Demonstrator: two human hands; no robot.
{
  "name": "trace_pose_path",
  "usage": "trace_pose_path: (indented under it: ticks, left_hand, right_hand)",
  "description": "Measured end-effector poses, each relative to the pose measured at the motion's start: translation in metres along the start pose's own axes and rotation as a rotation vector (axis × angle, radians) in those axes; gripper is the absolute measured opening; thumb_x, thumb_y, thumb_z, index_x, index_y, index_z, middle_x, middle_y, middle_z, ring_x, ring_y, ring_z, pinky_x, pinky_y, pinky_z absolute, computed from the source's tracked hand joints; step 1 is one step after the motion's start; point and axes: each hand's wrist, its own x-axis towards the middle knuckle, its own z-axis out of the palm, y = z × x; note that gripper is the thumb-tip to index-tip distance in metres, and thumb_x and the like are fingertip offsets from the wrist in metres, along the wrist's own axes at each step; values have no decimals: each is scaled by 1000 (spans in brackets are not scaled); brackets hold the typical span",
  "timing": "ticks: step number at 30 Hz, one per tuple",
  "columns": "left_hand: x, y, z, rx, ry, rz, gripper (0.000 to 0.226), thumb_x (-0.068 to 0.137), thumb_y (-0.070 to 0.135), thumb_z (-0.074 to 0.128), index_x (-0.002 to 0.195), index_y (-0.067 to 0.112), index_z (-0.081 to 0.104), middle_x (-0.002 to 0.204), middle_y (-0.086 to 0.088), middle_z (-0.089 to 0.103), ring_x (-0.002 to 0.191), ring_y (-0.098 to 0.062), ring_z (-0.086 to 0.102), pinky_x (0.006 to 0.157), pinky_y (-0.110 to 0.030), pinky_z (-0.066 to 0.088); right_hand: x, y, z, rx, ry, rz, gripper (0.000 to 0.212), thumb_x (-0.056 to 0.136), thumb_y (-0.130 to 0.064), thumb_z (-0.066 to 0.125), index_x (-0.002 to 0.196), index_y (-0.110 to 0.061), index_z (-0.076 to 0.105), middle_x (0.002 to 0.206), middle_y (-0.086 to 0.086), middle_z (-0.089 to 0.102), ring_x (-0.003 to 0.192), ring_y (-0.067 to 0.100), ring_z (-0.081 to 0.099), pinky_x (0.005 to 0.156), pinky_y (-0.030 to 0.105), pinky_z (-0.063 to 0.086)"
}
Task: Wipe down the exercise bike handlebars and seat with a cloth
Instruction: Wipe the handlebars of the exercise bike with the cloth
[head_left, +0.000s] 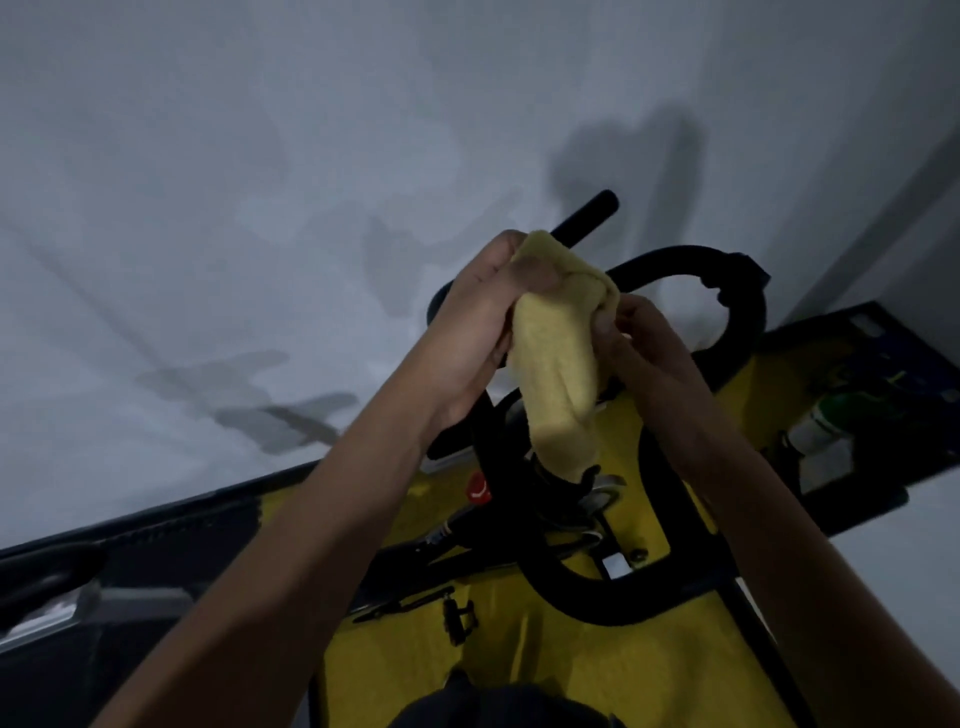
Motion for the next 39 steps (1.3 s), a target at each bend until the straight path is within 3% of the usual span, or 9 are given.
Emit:
trace_pose_path:
  ticks: [5, 9, 11, 16, 23, 29, 33, 35, 39]
  left_hand:
    - [-8, -5, -14, -47, 28, -14, 9, 92, 9, 56, 90, 18, 54, 95, -8, 56, 91, -23, 56, 75, -36, 45]
    - [-13, -8, -23, -7, 53, -55, 13, 90, 8, 54, 81, 17, 50, 85, -2, 54, 82, -17, 55, 67, -29, 42]
    - [-14, -8, -30, -26, 50, -80, 8, 89, 18, 56, 87, 10, 52, 88, -7, 54, 84, -20, 55, 71, -30, 41]
    - [-21, -3, -38, 180, -28, -298, 58, 87, 66, 56, 109, 14, 71, 100, 1, 73, 96, -13, 70, 91, -28, 50]
    - [-40, -16, -40, -78, 25, -143, 45, 91, 25, 68, 130, 3, 61, 126, -19, 66, 114, -27, 65, 104, -40, 46]
    - [-51, -13, -38, -175, 89, -29, 34, 93, 18, 64, 122, 2, 60, 111, -13, 67, 103, -24, 66, 85, -32, 55]
    - [-57, -2, -31, -23, 125, 65, 21, 96, 17, 63, 113, 4, 66, 102, -10, 71, 95, -23, 69, 76, -32, 55]
    - [-59, 5, -29, 54, 150, 107, 23, 96, 22, 64, 111, 5, 69, 102, -12, 71, 95, -25, 70, 79, -36, 54]
    - [-59, 16, -25, 125, 193, 141, 28, 97, 28, 63, 112, 5, 71, 111, -22, 69, 105, -37, 68, 91, -56, 53]
  right_hand:
    - [6, -1, -1, 19, 31, 20, 25, 102, -32, 55, 107, -12, 69, 93, 7, 70, 82, 22, 66, 75, 42, 52]
    - [10, -9, 2, 8, 78, 58, 30, 106, -30, 49, 113, -7, 66, 112, 17, 70, 106, 37, 66, 93, 53, 54]
    - [12, -17, 3, 40, 76, 70, 28, 107, -28, 48, 109, -8, 66, 111, 17, 70, 105, 36, 66, 95, 51, 53]
    - [13, -40, 4, -54, -59, -16, 23, 104, -26, 54, 100, -8, 68, 95, 10, 65, 87, 18, 61, 78, 31, 48]
    - [19, -48, 7, -6, -164, -3, 15, 98, -20, 61, 91, -12, 72, 88, 6, 69, 83, 17, 65, 74, 26, 53]
    - [15, -37, 8, -95, -179, -34, 23, 90, -40, 66, 101, -20, 68, 91, -11, 68, 85, 4, 64, 72, 18, 52]
    - [10, -21, 20, -221, -12, 20, 53, 80, -59, 62, 116, -21, 56, 106, -10, 64, 97, 3, 65, 77, 15, 54]
    - [7, -13, 25, -225, 85, 144, 73, 74, -77, 54, 108, -13, 56, 99, 2, 65, 91, 17, 68, 91, 37, 59]
    - [2, -16, 34, 4, -278, 419, 109, 84, -87, 20, 125, 5, 62, 100, 21, 68, 94, 27, 70, 93, 40, 54]
